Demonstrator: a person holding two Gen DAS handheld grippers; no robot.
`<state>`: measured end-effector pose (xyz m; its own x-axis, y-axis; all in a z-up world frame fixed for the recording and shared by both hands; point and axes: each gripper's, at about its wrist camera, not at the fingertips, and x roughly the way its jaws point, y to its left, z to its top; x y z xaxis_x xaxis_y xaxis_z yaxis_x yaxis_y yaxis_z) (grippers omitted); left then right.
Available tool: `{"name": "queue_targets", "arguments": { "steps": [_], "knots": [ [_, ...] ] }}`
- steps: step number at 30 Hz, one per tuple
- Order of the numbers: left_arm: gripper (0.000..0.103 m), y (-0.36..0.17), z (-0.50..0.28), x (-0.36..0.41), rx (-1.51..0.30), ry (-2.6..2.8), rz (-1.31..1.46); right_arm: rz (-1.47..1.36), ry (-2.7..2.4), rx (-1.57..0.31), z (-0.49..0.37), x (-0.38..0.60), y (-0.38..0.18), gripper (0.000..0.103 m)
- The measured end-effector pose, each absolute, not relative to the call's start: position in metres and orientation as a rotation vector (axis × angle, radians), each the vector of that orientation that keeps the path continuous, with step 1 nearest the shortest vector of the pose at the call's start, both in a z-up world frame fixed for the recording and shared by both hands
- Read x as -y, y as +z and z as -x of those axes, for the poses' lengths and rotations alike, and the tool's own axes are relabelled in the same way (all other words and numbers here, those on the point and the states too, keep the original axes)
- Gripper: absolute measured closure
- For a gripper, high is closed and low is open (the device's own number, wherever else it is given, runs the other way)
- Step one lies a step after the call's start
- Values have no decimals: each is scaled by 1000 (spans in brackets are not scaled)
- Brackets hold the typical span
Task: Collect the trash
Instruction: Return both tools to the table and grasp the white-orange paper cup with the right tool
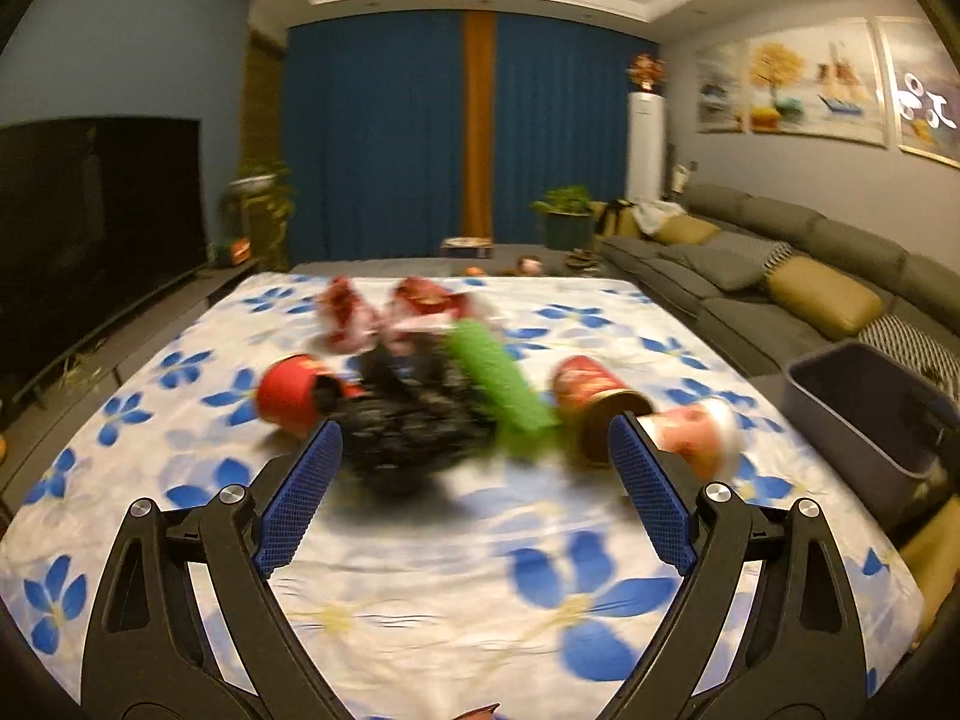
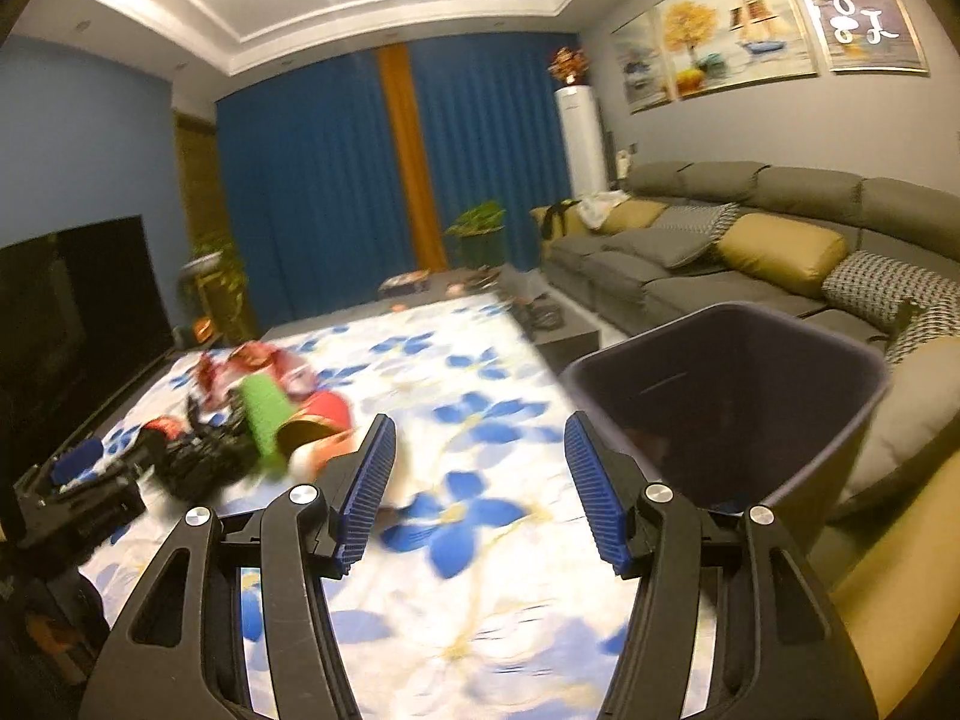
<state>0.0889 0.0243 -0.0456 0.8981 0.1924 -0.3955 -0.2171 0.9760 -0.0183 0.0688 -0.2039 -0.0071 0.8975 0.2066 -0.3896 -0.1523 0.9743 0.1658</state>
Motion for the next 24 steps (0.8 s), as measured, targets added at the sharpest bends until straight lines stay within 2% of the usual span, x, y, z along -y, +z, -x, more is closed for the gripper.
{"name": "queue_targets", "arguments": {
  "steps": [15,24],
  "knots": [
    [14,-44,-83,-84,-388,315,104,-108,261,-572,-124,146,-49,45],
    [14,-51,-95,-88,-410,319,99,-179,364,-656,-155,142,-64,58]
  ]
}}
